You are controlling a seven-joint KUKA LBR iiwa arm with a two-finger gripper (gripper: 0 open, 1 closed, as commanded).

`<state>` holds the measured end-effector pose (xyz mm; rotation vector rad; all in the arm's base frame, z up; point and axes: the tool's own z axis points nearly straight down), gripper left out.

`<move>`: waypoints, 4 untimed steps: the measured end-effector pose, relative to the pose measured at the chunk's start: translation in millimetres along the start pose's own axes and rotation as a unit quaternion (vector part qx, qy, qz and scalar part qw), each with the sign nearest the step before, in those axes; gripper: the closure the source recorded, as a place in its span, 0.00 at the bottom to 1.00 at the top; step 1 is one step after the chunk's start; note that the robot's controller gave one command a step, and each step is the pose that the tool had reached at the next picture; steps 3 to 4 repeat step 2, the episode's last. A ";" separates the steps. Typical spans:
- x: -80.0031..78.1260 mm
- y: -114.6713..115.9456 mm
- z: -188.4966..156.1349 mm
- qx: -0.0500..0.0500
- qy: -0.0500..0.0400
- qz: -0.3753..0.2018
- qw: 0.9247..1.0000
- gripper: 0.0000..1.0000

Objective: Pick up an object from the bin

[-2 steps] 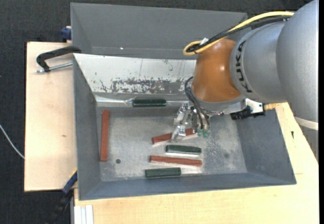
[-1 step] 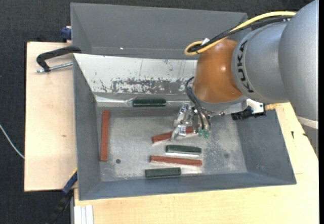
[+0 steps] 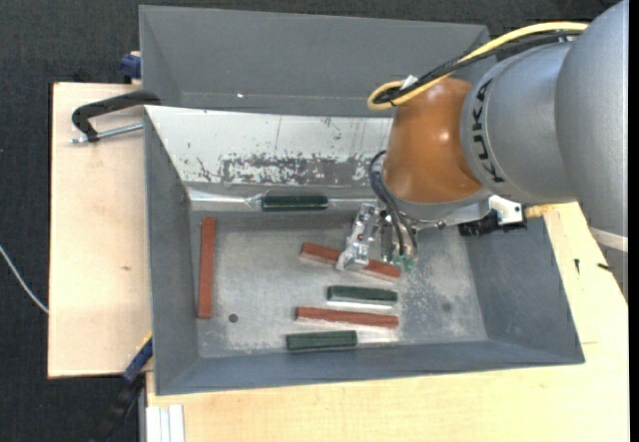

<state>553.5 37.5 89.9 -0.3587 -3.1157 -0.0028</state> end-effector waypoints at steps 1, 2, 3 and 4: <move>1.6 0.2 -16.7 0.001 -0.001 0.000 1.000 1.00; -0.1 1.0 -35.3 -0.001 -0.005 0.000 1.000 1.00; -0.1 1.0 -35.3 -0.001 -0.005 0.000 1.000 1.00; -0.1 1.0 -35.3 -0.001 -0.005 0.000 1.000 1.00</move>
Offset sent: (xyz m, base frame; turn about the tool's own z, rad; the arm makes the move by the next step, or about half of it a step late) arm 0.0000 0.0001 0.0491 0.0000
